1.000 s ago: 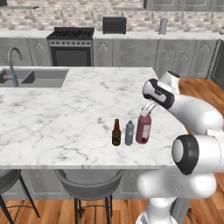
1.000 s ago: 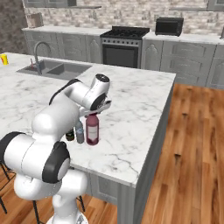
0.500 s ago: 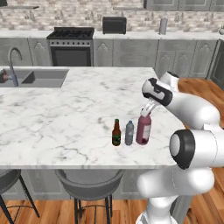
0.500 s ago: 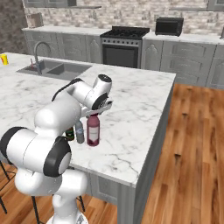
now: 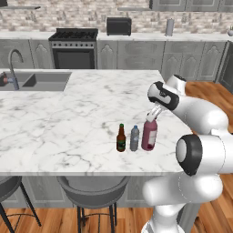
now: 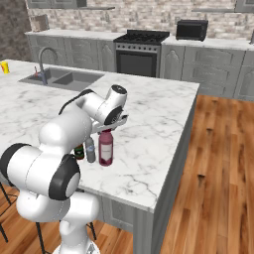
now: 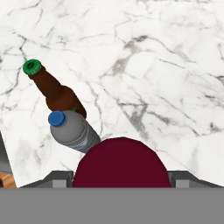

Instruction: Place the drinks on the dining counter in a tight cluster.

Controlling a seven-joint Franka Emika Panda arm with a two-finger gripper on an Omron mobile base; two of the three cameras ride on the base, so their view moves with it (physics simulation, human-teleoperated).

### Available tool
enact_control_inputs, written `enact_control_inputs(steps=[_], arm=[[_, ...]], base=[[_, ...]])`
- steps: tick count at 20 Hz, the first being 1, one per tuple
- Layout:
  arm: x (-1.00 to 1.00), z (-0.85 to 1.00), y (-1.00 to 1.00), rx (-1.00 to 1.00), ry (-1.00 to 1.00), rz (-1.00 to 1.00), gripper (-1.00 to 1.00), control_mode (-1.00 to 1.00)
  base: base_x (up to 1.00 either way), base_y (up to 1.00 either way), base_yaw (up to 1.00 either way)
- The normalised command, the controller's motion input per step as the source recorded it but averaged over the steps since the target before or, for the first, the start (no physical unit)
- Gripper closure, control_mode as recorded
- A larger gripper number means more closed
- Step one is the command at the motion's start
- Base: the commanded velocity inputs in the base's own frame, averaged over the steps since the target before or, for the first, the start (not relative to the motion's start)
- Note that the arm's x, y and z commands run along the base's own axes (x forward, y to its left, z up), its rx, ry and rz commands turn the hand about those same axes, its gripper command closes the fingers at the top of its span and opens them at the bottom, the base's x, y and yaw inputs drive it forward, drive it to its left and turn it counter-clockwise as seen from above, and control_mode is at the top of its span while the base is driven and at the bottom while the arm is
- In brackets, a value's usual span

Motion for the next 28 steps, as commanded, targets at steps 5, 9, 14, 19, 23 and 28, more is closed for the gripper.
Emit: enact_control_inputs(steps=[5, 9, 14, 19, 23, 28], arm=[[0.0, 0.0, 0.0, 0.0, 0.0, 0.0, 1.0, -1.0], [0.0, 0.0, 0.0, 0.0, 0.0, 0.0, -1.0, -1.0], [0.0, 0.0, 0.0, 0.0, 0.0, 0.0, -1.0, -1.0], [-0.01, 0.0, 0.0, 0.0, 0.0, 0.0, -1.0, -1.0], [-0.12, 0.42, 0.0, 0.0, 0.0, 0.0, -1.0, -1.0], [-0.23, 0.6, 0.0, 0.0, -0.01, 0.0, -1.0, -1.0]], base=[[0.0, 0.0, 0.0], [0.0, 0.0, 0.0], [0.0, 0.0, 0.0], [0.0, 0.0, 0.0], [0.0, 0.0, 0.0], [0.0, 0.0, 0.0]])
